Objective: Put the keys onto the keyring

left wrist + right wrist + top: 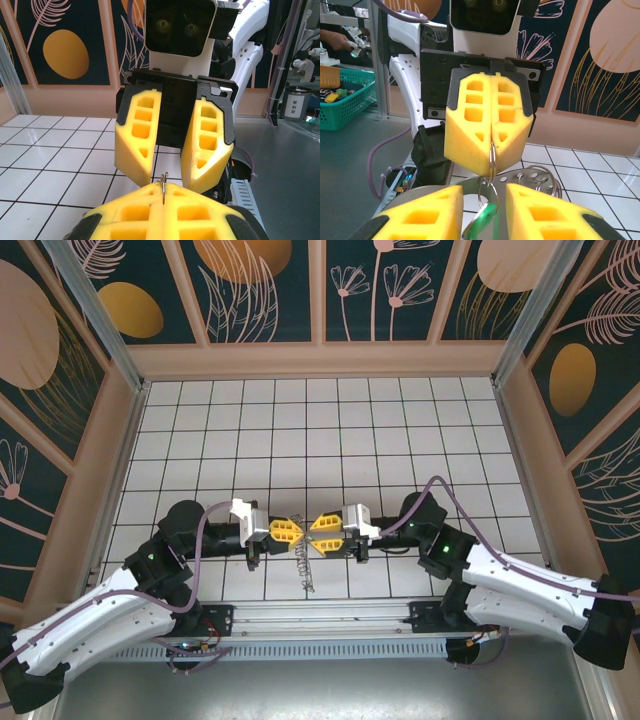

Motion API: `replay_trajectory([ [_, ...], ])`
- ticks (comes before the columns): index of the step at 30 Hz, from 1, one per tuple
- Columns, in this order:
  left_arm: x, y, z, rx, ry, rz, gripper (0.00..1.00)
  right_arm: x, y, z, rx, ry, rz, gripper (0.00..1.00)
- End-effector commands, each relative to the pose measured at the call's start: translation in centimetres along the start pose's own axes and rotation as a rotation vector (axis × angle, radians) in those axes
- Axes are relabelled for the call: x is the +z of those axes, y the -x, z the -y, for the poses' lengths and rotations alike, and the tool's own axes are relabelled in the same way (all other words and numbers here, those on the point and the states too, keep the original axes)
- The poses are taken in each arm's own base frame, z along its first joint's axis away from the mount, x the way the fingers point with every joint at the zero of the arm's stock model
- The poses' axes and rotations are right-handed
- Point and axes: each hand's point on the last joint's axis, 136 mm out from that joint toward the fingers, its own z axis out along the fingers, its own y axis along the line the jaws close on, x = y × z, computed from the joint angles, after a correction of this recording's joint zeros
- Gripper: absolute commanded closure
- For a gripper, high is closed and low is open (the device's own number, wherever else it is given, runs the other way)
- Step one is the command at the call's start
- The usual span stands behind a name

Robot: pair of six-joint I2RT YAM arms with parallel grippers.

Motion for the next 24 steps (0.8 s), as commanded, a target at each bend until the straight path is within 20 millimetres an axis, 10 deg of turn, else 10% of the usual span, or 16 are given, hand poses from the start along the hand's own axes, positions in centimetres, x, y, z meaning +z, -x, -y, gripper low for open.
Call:
replay_trajectory([
  [1, -0.14, 1.43, 0.40, 0.048, -0.021, 0.056, 1.00, 0.14, 2.65, 0.29, -0.027, -0.002, 0.075, 0.72],
  [24, -0.07, 1.28, 0.15, 0.047, -0.009, 0.049, 1.00, 1.05, 2.29, 0.49, -0.008, 0.021, 0.072, 0.87],
])
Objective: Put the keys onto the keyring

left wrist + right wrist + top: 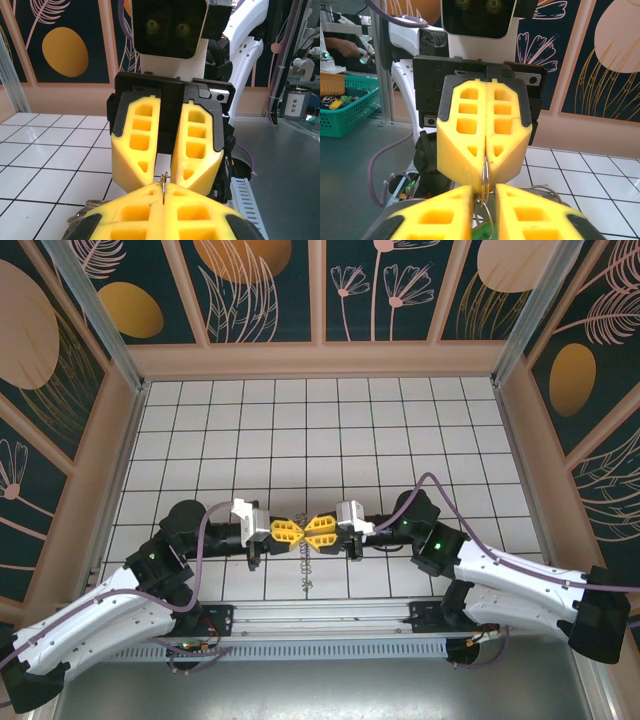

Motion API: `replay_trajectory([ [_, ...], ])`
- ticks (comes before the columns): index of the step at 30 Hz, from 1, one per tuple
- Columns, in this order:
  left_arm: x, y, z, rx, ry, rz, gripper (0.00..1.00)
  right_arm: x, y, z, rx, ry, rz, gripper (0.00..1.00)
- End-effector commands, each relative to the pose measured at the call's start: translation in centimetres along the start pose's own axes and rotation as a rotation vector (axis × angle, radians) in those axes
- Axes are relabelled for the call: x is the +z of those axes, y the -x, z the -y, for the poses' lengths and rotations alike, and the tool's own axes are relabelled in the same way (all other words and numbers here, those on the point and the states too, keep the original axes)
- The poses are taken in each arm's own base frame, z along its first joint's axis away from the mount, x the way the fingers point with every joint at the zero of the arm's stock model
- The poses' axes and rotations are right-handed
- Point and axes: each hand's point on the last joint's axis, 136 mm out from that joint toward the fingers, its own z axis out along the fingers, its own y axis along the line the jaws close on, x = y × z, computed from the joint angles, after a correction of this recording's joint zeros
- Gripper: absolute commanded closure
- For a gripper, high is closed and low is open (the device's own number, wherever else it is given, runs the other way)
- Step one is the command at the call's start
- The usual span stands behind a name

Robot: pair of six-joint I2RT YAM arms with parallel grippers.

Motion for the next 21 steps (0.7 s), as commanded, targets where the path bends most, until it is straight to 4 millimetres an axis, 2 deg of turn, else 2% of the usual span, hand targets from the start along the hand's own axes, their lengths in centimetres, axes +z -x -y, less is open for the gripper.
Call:
replay_trajectory([
  [1, -0.2, 1.5, 0.2, 0.051, -0.007, 0.056, 1.00, 0.1, 2.5, 0.3, -0.039, -0.002, 0.053, 0.90],
  [4, -0.2, 1.4, 0.0, 0.049, 0.004, 0.050, 1.00, 0.2, 2.4, 0.6, -0.046, -0.021, 0.027, 1.00],
  [8, 0.0, 0.9, -0.9, 0.038, 0.051, 0.013, 1.00, 0.1, 2.2, 1.9, -0.063, -0.086, -0.037, 1.00],
  [12, 0.1, 0.2, -2.2, 0.024, 0.113, -0.040, 0.88, 0.0, 1.7, 2.8, -0.078, -0.125, -0.124, 1.00],
  [16, 0.3, -0.6, -3.1, 0.016, 0.154, -0.101, 0.83, 0.0, 0.8, 3.5, -0.081, -0.148, -0.222, 1.00],
  [21, 0.5, -1.8, -3.8, 0.000, 0.176, -0.181, 0.82, 0.3, -0.5, 4.4, -0.076, -0.170, -0.336, 1.00],
])
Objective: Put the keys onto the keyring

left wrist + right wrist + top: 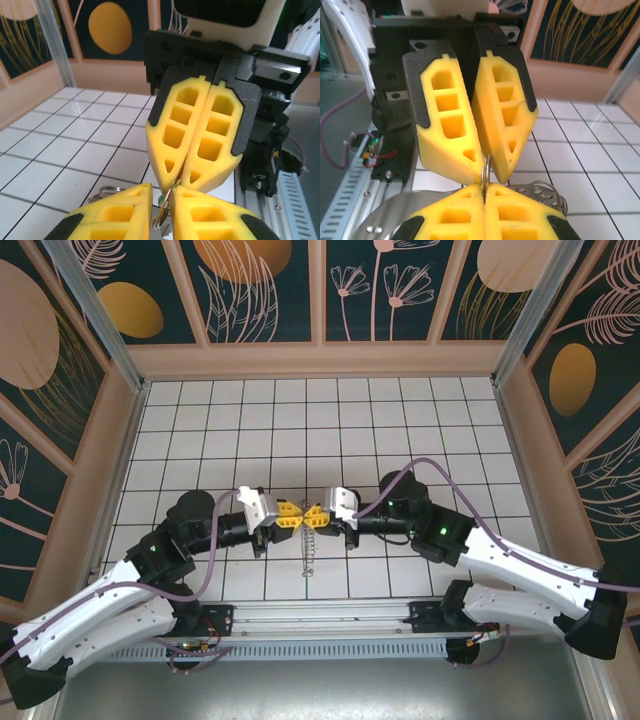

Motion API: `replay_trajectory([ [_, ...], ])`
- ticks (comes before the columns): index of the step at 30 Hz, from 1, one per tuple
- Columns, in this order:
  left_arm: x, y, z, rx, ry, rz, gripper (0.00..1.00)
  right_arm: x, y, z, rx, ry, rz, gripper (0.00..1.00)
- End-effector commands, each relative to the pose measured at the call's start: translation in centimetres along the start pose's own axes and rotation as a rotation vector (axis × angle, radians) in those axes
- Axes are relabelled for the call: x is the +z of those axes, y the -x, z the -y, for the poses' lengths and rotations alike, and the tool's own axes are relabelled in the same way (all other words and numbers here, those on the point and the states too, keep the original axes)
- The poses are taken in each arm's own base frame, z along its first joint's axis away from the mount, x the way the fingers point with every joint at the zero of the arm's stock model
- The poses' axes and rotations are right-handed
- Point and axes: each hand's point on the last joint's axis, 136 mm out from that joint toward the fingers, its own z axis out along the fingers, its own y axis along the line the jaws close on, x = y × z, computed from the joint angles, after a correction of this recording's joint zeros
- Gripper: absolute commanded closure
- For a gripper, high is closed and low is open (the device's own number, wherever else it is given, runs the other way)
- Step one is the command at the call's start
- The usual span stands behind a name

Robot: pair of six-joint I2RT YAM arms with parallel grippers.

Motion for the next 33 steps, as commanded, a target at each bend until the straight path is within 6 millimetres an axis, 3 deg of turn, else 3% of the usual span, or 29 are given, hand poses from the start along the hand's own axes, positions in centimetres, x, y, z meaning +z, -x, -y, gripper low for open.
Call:
replay_trajectory([
  [1, 0.2, -0.8, 0.2, 0.007, -0.012, -0.070, 0.82, 0.2, 0.9, 1.0, -0.049, -0.041, -0.041, 1.00],
  [5, 0.5, -1.3, 0.1, 0.003, -0.015, -0.108, 0.86, 0.6, 0.8, 0.9, -0.051, -0.027, -0.068, 1.00],
  [8, 0.7, -1.7, 0.2, 0.001, -0.025, -0.125, 1.00, 0.8, 1.0, 0.8, -0.063, -0.018, -0.070, 1.00],
  [11, 0.5, -1.0, 0.4, 0.007, -0.033, -0.087, 1.00, 0.5, 1.6, 0.5, -0.078, -0.008, -0.049, 1.00],
  [16, -0.9, 2.0, 1.8, 0.028, -0.080, 0.084, 1.00, -0.1, 1.8, -0.2, -0.063, -0.002, 0.009, 1.00],
  [21, -2.0, 3.9, 3.2, 0.043, -0.145, 0.197, 1.00, -0.5, 1.9, -0.9, -0.030, 0.014, 0.063, 0.88],
  [29, -2.0, 4.1, 4.0, 0.036, -0.199, 0.244, 1.00, -0.5, 2.2, -1.3, -0.025, 0.035, 0.095, 0.87],
  [33, -1.8, 3.7, 3.8, 0.026, -0.192, 0.236, 1.00, -0.5, 2.5, -1.1, -0.033, 0.031, 0.105, 1.00],
])
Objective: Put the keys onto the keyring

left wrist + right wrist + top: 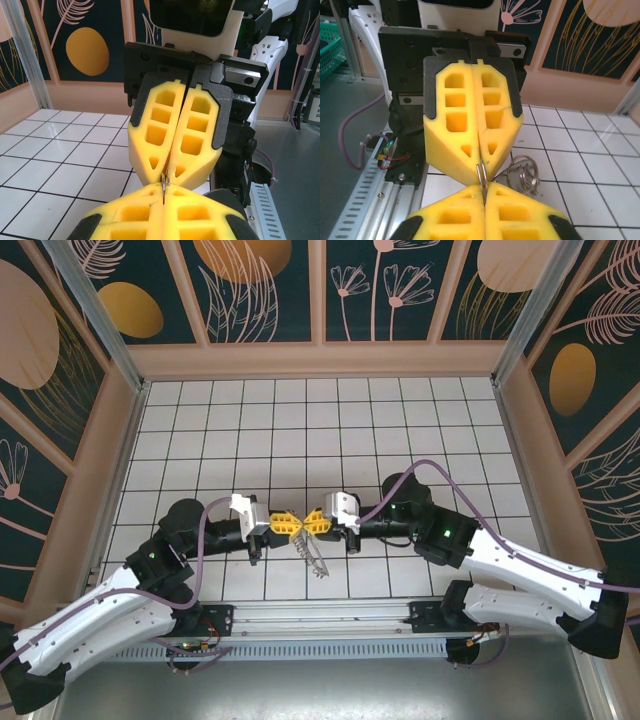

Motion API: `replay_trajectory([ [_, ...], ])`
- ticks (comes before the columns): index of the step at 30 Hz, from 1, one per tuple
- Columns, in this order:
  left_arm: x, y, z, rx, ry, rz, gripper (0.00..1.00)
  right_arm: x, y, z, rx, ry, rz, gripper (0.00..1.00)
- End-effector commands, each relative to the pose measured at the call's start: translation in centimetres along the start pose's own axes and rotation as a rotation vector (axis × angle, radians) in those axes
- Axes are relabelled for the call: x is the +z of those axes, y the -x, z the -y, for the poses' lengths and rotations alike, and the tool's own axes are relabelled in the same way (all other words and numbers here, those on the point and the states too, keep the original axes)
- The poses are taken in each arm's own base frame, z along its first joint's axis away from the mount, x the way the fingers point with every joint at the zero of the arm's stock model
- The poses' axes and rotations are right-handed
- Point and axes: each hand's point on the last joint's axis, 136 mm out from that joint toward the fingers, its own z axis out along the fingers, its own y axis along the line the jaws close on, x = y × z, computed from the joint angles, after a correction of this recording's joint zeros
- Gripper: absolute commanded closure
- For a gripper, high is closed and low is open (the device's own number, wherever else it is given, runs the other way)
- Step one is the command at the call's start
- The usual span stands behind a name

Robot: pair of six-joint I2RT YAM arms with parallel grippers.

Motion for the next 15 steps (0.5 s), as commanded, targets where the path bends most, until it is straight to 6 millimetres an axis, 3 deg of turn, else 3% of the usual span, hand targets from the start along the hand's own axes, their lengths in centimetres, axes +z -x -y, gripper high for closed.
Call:
replay_trajectory([
  [1, -0.2, 2.5, 1.3, 0.028, -0.064, 0.090, 1.00, 0.1, 1.1, 0.8, -0.020, -0.040, 0.046, 1.00],
  [4, -0.1, 1.4, -0.2, 0.019, 0.023, 0.006, 1.00, 0.1, 0.4, 2.0, -0.030, -0.101, -0.013, 1.00],
  [8, 0.0, -1.1, -2.3, 0.002, 0.130, -0.162, 0.83, 0.8, -1.5, 3.2, -0.044, -0.157, -0.148, 1.00],
  [15, 0.4, -3.0, -3.5, -0.004, 0.170, -0.256, 0.82, 2.0, -2.3, 3.6, -0.070, -0.173, -0.244, 1.00],
])
